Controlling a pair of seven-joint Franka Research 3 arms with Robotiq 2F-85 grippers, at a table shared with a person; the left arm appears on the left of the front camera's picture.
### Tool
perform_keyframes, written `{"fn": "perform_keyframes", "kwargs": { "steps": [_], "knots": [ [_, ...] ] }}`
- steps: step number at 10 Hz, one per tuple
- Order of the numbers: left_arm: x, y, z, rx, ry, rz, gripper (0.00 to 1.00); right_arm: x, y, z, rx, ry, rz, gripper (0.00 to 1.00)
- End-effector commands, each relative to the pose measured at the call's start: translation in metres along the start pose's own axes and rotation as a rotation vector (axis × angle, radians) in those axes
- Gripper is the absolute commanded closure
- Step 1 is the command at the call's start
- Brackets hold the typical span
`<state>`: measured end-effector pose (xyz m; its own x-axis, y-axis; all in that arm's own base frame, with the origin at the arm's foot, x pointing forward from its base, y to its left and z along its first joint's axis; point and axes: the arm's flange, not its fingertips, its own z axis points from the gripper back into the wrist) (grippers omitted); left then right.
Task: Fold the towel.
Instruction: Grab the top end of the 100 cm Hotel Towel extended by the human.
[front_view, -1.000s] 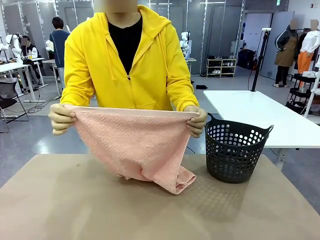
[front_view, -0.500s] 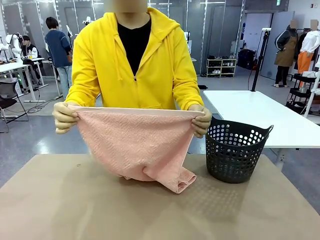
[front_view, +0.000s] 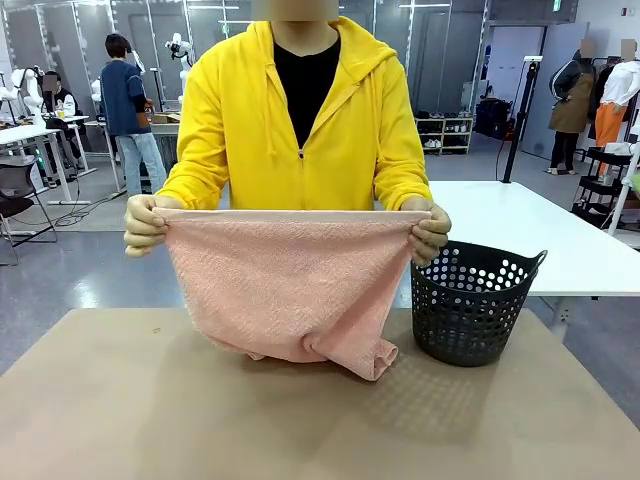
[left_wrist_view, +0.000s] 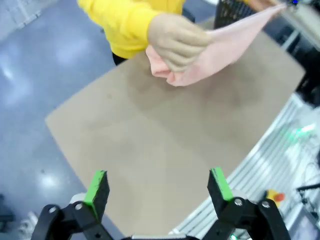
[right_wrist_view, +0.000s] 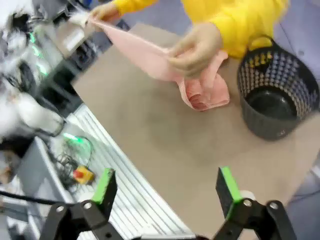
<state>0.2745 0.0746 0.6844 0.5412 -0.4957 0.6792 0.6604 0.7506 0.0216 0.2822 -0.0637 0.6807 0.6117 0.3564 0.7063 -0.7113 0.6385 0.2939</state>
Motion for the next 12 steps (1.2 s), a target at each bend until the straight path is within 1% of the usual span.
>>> {"fn": "perform_keyframes", "kwargs": {
  "steps": [1, 2, 4, 6, 7, 11, 12],
  "knots": [
    [0.025, -0.020, -0.013, 0.061, 0.039, -0.130, 0.00, 0.032, 0.015, -0.023, -0.096, 0.049, 0.178, 0.00],
    [0.039, -0.036, -0.017, 0.060, 0.052, -0.208, 0.00, 0.049, 0.030, -0.035, -0.155, 0.115, 0.263, 0.00],
    [0.060, -0.061, -0.030, 0.049, 0.088, -0.273, 0.00, 0.071, 0.053, -0.056, -0.207, 0.185, 0.350, 0.00],
    [0.066, -0.072, -0.032, 0.021, 0.070, -0.283, 0.00, 0.078, 0.057, -0.066, -0.206, 0.165, 0.342, 0.00],
    [0.062, -0.068, -0.032, 0.020, 0.081, -0.294, 0.00, 0.076, 0.064, -0.059, -0.182, 0.176, 0.371, 0.00],
    [0.062, -0.068, -0.032, 0.020, 0.081, -0.294, 0.00, 0.076, 0.064, -0.059, -0.182, 0.176, 0.371, 0.00],
    [0.061, -0.066, -0.033, -0.002, 0.080, -0.300, 0.00, 0.078, 0.061, -0.059, -0.172, 0.167, 0.398, 0.00]
  ]
}}
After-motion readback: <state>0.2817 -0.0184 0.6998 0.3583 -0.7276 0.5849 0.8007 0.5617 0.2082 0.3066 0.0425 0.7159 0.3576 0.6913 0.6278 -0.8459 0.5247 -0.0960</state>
